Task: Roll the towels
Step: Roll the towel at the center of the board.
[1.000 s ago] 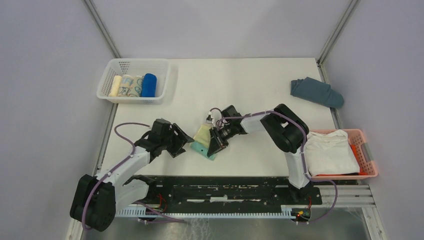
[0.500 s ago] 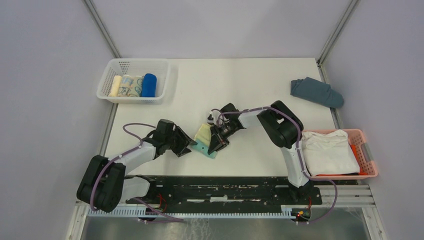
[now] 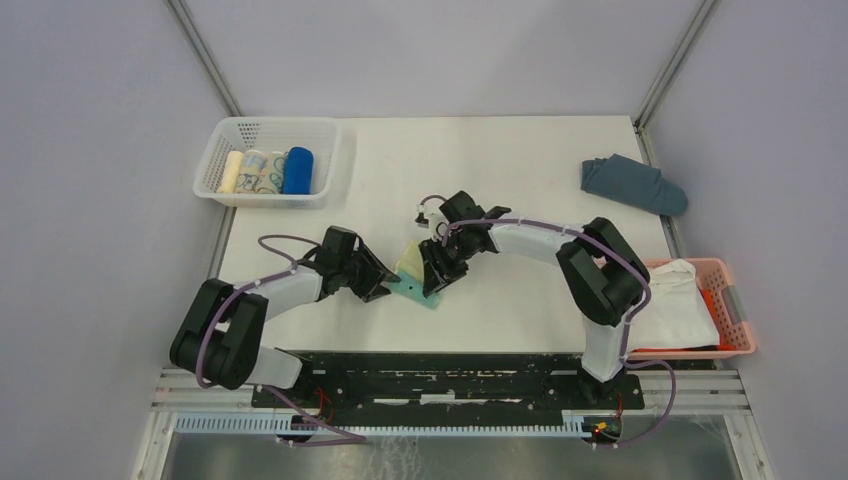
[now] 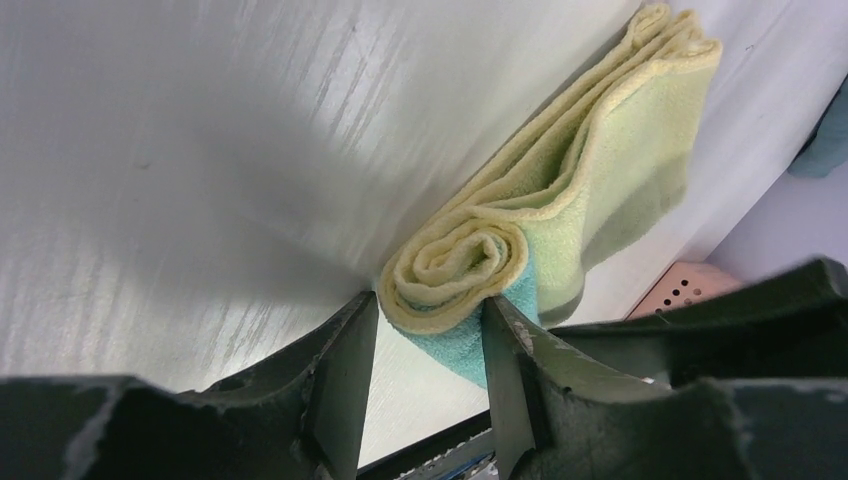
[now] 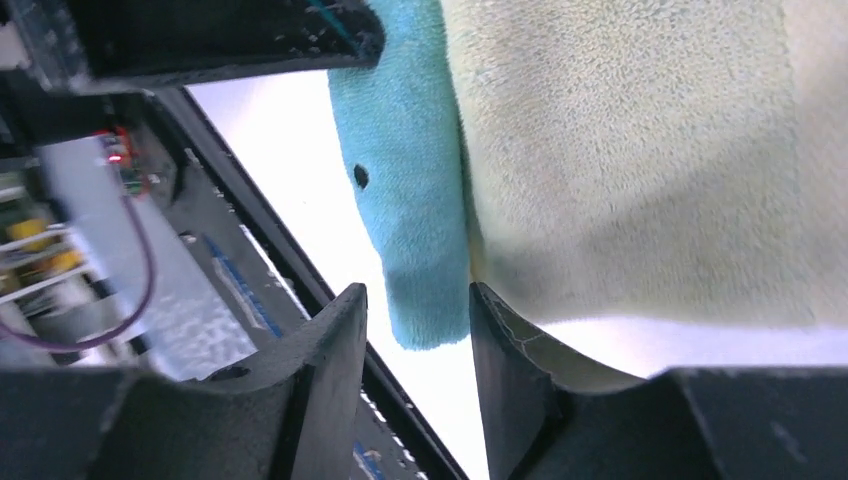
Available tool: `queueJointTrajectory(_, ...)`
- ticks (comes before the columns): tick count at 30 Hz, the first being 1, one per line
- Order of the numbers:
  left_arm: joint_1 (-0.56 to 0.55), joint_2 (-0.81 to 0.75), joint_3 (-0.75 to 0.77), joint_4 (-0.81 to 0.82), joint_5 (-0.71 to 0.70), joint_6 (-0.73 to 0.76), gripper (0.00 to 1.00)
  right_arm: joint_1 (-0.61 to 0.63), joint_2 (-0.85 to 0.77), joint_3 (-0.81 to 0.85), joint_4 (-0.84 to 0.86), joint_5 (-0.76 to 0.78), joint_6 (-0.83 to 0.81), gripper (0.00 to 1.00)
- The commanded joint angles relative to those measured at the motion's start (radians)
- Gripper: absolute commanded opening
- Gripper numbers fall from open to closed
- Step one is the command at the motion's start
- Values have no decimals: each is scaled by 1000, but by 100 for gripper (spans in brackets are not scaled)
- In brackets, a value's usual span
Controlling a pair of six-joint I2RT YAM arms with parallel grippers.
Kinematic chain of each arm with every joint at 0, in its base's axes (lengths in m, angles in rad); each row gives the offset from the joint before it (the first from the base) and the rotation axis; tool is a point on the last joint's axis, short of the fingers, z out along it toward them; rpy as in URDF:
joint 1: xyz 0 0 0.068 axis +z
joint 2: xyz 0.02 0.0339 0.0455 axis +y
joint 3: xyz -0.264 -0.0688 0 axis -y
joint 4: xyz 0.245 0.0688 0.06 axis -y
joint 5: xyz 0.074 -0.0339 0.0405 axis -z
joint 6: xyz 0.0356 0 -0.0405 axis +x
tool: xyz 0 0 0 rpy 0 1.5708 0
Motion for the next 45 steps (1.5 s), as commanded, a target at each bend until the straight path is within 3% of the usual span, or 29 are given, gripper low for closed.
queueJointTrajectory(1, -2, 75, -2, -108, -94, 53, 51, 60, -159, -3, -72, 296, -113, 51)
queueJointTrajectory(6, -4, 93, 14, -118, -97, 58, 51, 200, -272, -8, -61, 576, -225, 53)
queueJointTrajectory(14, -7, 96, 16, -123, -98, 58, 52, 373, -244, -15, 21, 792, -316, 51)
queueJointTrajectory(27, -8, 107, 32, -128, -98, 70, 53, 412, -49, -31, 70, 888, -345, 50)
queueJointTrajectory(37, -7, 126, 58, -122, -86, 86, 61, 407, 56, -29, 27, 842, -353, 44)
queueJointTrajectory(41, -6, 79, 65, -132, -98, 85, 65, 375, 49, -15, 1, 688, -318, 32)
queueJointTrajectory(45, 1, -13, 56, -138, -155, 93, 71, 304, 25, 12, -11, 421, -253, 21)
